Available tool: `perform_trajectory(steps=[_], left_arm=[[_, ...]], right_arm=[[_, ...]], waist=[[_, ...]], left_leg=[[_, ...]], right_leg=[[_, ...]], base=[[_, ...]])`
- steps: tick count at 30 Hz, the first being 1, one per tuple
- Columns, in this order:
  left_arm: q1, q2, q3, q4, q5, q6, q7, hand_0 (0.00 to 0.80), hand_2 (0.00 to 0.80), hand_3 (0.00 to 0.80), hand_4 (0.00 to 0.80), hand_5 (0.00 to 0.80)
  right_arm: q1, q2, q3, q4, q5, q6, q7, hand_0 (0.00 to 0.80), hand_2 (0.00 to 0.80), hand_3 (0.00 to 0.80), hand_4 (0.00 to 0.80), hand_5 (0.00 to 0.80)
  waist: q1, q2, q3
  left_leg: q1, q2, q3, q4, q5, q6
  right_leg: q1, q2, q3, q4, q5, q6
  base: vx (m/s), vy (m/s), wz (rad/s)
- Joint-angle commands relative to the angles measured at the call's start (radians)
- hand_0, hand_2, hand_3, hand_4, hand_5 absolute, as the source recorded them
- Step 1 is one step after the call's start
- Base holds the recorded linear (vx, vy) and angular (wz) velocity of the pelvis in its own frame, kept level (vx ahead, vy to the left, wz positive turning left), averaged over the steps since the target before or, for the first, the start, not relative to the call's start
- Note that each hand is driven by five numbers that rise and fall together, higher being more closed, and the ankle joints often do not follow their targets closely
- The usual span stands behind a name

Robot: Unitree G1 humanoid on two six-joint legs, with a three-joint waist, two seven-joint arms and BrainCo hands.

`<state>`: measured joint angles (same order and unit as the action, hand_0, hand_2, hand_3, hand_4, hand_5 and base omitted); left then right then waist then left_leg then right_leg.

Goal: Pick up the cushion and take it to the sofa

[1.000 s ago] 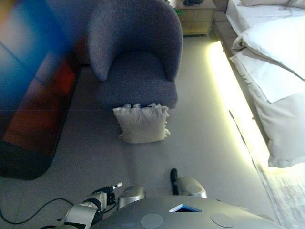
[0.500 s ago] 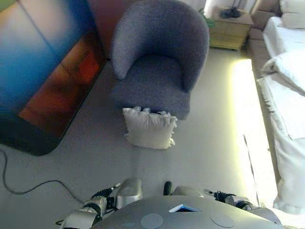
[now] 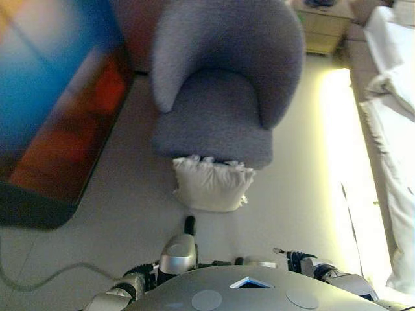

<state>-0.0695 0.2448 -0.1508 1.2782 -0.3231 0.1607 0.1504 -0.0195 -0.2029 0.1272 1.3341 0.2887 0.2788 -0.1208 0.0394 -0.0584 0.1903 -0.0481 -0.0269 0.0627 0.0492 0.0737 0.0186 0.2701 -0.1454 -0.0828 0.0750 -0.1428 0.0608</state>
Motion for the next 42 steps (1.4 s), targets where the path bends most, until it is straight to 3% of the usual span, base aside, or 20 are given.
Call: perform_trajectory(steps=[1, 3, 5, 8, 9, 12, 13, 18, 20, 22, 23, 25, 27, 29, 38, 42], left_arm=[[0.009, 0.011, -0.046, 0.016, 0.024, 0.024, 0.035, 0.000, 0.000, 0.000, 0.000, 0.000], [-0.049, 0.045, -0.049, 0.010, 0.007, 0.035, 0.047, 0.000, 0.000, 0.000, 0.000, 0.000], [-0.105, 0.070, -0.065, 0.004, -0.007, 0.029, 0.046, 0.000, 0.000, 0.000, 0.000, 0.000], [-0.166, 0.081, -0.088, -0.008, -0.104, -0.015, 0.098, 0.000, 0.000, 0.000, 0.000, 0.000], [-0.175, 0.084, -0.086, -0.010, -0.120, -0.028, 0.114, 0.000, 0.000, 0.000, 0.000, 0.000], [-0.182, 0.085, -0.089, -0.037, -0.141, -0.047, 0.149, 0.000, 0.000, 0.000, 0.000, 0.000], [-0.182, 0.083, -0.091, -0.055, -0.118, -0.045, 0.145, 0.000, 0.000, 0.000, 0.000, 0.000], [-0.194, 0.058, -0.140, -0.084, -0.047, -0.081, 0.185, 0.000, 0.000, 0.000, 0.000, 0.000], [-0.229, 0.074, -0.157, -0.096, 0.016, -0.064, 0.219, 0.000, 0.000, 0.000, 0.000, 0.000], [-0.254, 0.077, -0.191, -0.108, 0.149, -0.054, 0.232, 0.000, 0.000, 0.000, 0.000, 0.000], [-0.266, 0.082, -0.221, -0.131, 0.184, -0.034, 0.235, 0.000, 0.000, 0.000, 0.000, 0.000], [-0.258, 0.088, -0.247, -0.167, 0.149, -0.016, 0.265, 0.000, 0.000, 0.000, 0.000, 0.000], [-0.241, 0.096, -0.225, -0.194, 0.087, -0.038, 0.298, 0.000, 0.000, 0.000, 0.000, 0.000], [-0.251, 0.101, -0.208, -0.218, 0.062, -0.051, 0.322, 0.000, 0.000, 0.000, 0.000, 0.000], [-0.388, 0.132, -0.253, -0.264, 0.080, -0.052, 0.432, 0.000, 0.000, 0.000, 0.000, 0.000], [-0.426, 0.149, -0.246, -0.267, -0.007, -0.104, 0.508, 0.000, 0.000, 0.000, 0.000, 0.000]], right_arm=[[-0.004, -0.044, -0.014, -0.041, 0.069, -0.019, -0.062, 0.000, 0.000, 0.000, 0.000, 0.000], [-0.036, -0.047, -0.006, -0.059, 0.081, -0.018, -0.079, 0.000, 0.000, 0.000, 0.000, 0.000], [-0.081, -0.060, 0.013, -0.070, 0.102, -0.040, -0.049, 0.000, 0.000, 0.000, 0.000, 0.000], [-0.157, -0.073, 0.054, -0.104, 0.074, -0.080, -0.011, 0.000, 0.000, 0.000, 0.000, 0.000], [-0.170, -0.072, 0.063, -0.116, 0.056, -0.085, -0.002, 0.000, 0.000, 0.000, 0.000, 0.000], [-0.167, -0.071, 0.087, -0.133, 0.014, -0.104, 0.018, 0.000, 0.000, 0.000, 0.000, 0.000], [-0.162, -0.076, 0.093, -0.135, 0.013, -0.113, 0.017, 0.000, 0.000, 0.000, 0.000, 0.000], [-0.198, -0.124, 0.099, -0.123, -0.003, -0.193, -0.011, 0.000, 0.000, 0.000, 0.000, 0.000], [-0.227, -0.174, 0.067, -0.080, -0.032, -0.259, 0.030, 0.000, 0.000, 0.000, 0.000, 0.000], [-0.222, -0.179, 0.068, -0.080, -0.040, -0.311, -0.013, 0.000, 0.000, 0.000, 0.000, 0.000], [-0.214, -0.185, 0.081, -0.104, -0.032, -0.327, -0.055, 0.000, 0.000, 0.000, 0.000, 0.000], [-0.213, -0.197, 0.103, -0.167, -0.027, -0.333, -0.130, 0.000, 0.000, 0.000, 0.000, 0.000], [-0.207, -0.206, 0.113, -0.237, -0.051, -0.339, -0.172, 0.000, 0.000, 0.000, 0.000, 0.000], [-0.208, -0.210, 0.122, -0.289, -0.084, -0.363, -0.201, 0.000, 0.000, 0.000, 0.000, 0.000], [-0.344, -0.232, 0.171, -0.496, -0.151, -0.406, -0.464, 0.000, 0.000, 0.000, 0.000, 0.000], [-0.408, -0.274, 0.179, -0.550, -0.167, -0.400, -0.538, 0.000, 0.000, 0.000, 0.000, 0.000]], waist=[[-0.003, 0.057, -0.028], [0.006, 0.057, 0.001], [0.019, 0.058, 0.042], [0.014, 0.048, 0.101], [0.011, 0.044, 0.111], [-0.001, 0.026, 0.113], [0.003, 0.022, 0.112], [0.007, 0.054, 0.127], [-0.001, 0.058, 0.139], [-0.023, 0.067, 0.155], [-0.037, 0.069, 0.174], [-0.045, 0.080, 0.200], [-0.047, 0.081, 0.218], [-0.049, 0.081, 0.231], [-0.051, 0.079, 0.328], [-0.052, 0.093, 0.330]], left_leg=[[-0.164, 0.119, 0.012, 0.136, -0.101, -0.024], [-0.161, 0.131, 0.037, 0.126, -0.102, -0.019], [-0.186, 0.158, 0.058, 0.125, -0.089, -0.040], [-0.235, 0.194, 0.093, 0.139, -0.096, -0.072], [-0.251, 0.210, 0.094, 0.147, -0.099, -0.078], [-0.308, 0.247, 0.065, 0.196, -0.098, -0.095], [-0.323, 0.263, 0.059, 0.200, -0.087, -0.110], [-0.319, 0.291, 0.033, 0.052, 0.007, -0.156], [-0.333, 0.311, 0.082, 0.027, 0.035, -0.169], [-0.344, 0.320, 0.147, 0.048, 0.034, -0.175], [-0.362, 0.316, 0.156, 0.117, -0.001, -0.170], [-0.390, 0.295, 0.110, 0.145, -0.012, -0.169], [-0.402, 0.275, 0.054, 0.163, -0.026, -0.164], [-0.423, 0.259, 0.030, 0.167, -0.036, -0.153], [-0.635, 0.201, 0.018, 0.214, -0.018, -0.147], [-0.767, 0.179, 0.003, 0.230, -0.017, -0.134]], right_leg=[[-0.181, -0.028, -0.047, 0.321, -0.076, 0.050], [-0.298, -0.076, -0.081, 0.336, -0.015, 0.059], [-0.303, -0.097, -0.137, 0.192, 0.018, 0.060], [-0.400, -0.167, -0.149, 0.060, 0.164, 0.083], [-0.431, -0.173, -0.137, 0.066, 0.171, 0.088], [-0.452, -0.141, -0.106, 0.065, 0.134, 0.097], [-0.442, -0.132, -0.122, 0.056, 0.121, 0.099], [-0.420, -0.084, -0.140, 0.019, 0.072, 0.087], [-0.434, -0.073, -0.169, 0.015, 0.062, 0.081], [-0.445, -0.087, -0.201, 0.015, 0.062, 0.080], [-0.462, -0.104, -0.202, 0.027, 0.066, 0.075], [-0.490, -0.120, -0.164, 0.043, 0.074, 0.081], [-0.502, -0.124, -0.109, 0.040, 0.079, 0.086], [-0.534, -0.132, -0.078, 0.037, 0.091, 0.094], [-0.793, -0.155, -0.062, 0.148, 0.104, 0.113], [-0.976, -0.144, -0.049, 0.203, 0.111, 0.103]], base=[[0.094, 0.113, -0.13], [-0.055, -0.001, -0.47], [-0.213, -0.167, -0.39], [-0.314, -0.169, -0.11], [-0.191, -0.224, -0.55], [0.023, -0.294, -0.34], [0.064, -0.273, 0.09], [-0.004, -0.144, 0.15], [-0.092, -0.123, -0.13], [-0.099, -0.029, 0.14], [-0.088, 0.060, 0.39], [-0.050, 0.174, 0.36], [-0.013, 0.207, 0.05], [-0.018, 0.193, -0.07], [-0.085, 0.105, 0.01], [-0.083, 0.057, 0.08]])
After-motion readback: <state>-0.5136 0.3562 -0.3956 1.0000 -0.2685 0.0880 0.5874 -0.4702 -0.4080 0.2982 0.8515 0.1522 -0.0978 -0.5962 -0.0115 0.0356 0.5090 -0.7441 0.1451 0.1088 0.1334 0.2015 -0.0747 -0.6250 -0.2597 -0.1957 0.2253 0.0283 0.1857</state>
